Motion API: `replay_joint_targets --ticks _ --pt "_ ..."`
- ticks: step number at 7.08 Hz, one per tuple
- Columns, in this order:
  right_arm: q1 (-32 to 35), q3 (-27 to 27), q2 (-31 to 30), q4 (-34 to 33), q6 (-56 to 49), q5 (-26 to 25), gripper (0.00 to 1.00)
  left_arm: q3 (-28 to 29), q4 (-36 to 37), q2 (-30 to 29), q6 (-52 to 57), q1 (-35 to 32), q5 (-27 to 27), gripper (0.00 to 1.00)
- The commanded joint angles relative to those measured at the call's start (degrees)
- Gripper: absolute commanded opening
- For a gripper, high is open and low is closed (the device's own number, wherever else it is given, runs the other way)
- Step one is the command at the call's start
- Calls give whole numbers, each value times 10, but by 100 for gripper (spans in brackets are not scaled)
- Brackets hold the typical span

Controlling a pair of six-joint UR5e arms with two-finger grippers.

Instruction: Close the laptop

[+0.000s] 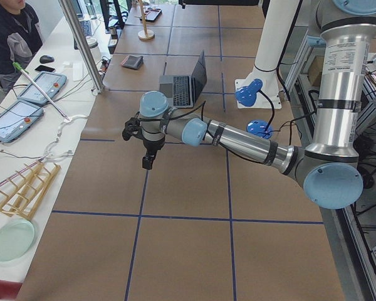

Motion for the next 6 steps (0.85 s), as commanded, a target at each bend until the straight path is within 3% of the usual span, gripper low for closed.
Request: replay_joint_targets --ticks 1,3,4,5,6 --pt "-79 1 -9 124 142 -14 99 -5 -109 11 -124 93 -4 100" --pt "-160 2 -9 204 234 -44 94 -11 -228 10 -297 188 -3 100" --pt "-215 5 -9 239 278 -83 86 -13 -279 8 -374 242 -2 100" --pt "-253 11 -8 254 301 -95 71 -11 -328 2 -427 286 -1 99" --pt "-279 24 -8 255 320 -96 53 -12 -348 -12 -470 311 -3 81"
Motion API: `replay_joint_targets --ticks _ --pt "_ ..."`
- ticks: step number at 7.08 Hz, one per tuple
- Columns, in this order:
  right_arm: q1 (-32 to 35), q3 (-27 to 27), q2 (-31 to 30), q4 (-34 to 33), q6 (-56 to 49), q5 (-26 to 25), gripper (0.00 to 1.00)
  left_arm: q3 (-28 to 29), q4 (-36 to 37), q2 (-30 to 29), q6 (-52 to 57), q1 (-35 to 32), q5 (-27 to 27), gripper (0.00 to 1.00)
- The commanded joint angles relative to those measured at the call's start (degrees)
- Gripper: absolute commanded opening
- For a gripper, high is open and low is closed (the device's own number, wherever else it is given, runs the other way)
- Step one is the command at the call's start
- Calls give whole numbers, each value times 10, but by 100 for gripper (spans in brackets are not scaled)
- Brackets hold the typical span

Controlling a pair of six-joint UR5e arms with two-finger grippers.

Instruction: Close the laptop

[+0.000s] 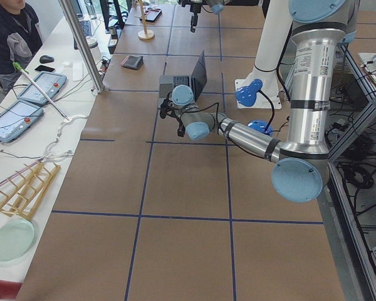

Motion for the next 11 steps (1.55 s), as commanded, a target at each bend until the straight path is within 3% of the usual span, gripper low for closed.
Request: replay_joint_targets --ticks 1,2,3,6,8,10,11 --pt "-64 28 0 11 43 -16 34 -1 -43 -34 -106 68 -1 42" --pt "-98 44 -2 11 45 -43 17 -3 -43 -52 -122 90 2 9" --pt "-142 69 -5 11 81 -92 8 -6 -43 -63 -129 106 4 5" --pt "-268 107 -11 11 122 -241 4 -10 -44 -87 -157 132 5 4" --pt "-278 133 -9 11 150 -254 4 -17 -43 -117 -205 158 16 4" --pt "-279 141 -2 11 153 -274 3 -43 -43 -127 -254 197 85 0" --pt "-279 143 10 11 155 -285 3 -62 -43 -126 -269 197 86 0"
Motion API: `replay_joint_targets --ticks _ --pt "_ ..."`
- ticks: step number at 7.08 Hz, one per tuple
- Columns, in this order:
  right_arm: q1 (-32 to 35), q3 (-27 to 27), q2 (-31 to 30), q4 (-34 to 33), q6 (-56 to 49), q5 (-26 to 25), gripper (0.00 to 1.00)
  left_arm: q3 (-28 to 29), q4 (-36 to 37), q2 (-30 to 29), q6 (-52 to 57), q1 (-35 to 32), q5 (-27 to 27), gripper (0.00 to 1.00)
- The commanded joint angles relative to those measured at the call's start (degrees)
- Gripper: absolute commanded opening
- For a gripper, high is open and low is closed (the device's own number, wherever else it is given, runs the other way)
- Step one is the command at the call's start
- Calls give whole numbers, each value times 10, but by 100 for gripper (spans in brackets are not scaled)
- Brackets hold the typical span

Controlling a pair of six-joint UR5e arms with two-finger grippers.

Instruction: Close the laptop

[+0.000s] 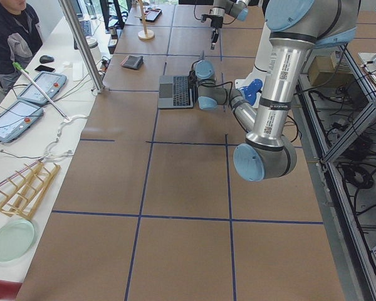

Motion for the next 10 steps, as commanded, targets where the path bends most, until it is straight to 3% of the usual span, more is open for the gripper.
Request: replay_joint_targets --ticks 1,5,8,10 --pt "0 2 18 -2 6 -21 3 -28 1 2 -22 6 13 0" --pt "-2 -4 46 -8 6 -33 3 -27 1 1 -22 6 13 0" --pt "-2 -3 111 -83 19 -44 3 -26 2 2 -22 7 13 0" --pt "0 -6 115 -88 19 -46 1 -23 2 -1 -23 6 14 0"
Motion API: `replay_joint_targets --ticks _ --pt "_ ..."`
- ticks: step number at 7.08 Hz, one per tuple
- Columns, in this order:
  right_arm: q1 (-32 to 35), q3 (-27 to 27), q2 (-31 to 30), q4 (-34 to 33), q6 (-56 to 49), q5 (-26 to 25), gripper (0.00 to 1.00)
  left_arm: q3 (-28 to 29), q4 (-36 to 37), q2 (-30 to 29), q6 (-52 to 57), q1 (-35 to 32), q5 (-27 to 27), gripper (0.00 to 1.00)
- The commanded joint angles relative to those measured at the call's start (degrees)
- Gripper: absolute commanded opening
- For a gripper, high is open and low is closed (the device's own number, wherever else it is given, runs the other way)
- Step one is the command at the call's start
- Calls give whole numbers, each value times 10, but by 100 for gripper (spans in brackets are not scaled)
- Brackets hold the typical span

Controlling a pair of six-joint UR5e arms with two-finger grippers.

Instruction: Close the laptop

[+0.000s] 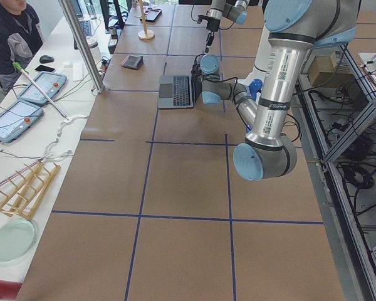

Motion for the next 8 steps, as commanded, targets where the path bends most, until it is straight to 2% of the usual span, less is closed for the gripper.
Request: replay_joint_targets --ticks 1,3,5,7,8 --pt "3 -2 5 -7 1 -10 1 0 0 -1 -1 -6 3 0" --pt "19 -7 16 -36 0 -12 1 2 2 -3 -1 -7 36 0" --pt "30 -12 57 -101 -1 -12 1 16 8 -18 -1 -31 50 0" --pt "47 -20 69 -117 -6 -10 1 51 21 -56 -1 -61 49 0" --pt "56 -42 88 -118 -7 -8 1 66 21 -66 -1 -76 48 0"
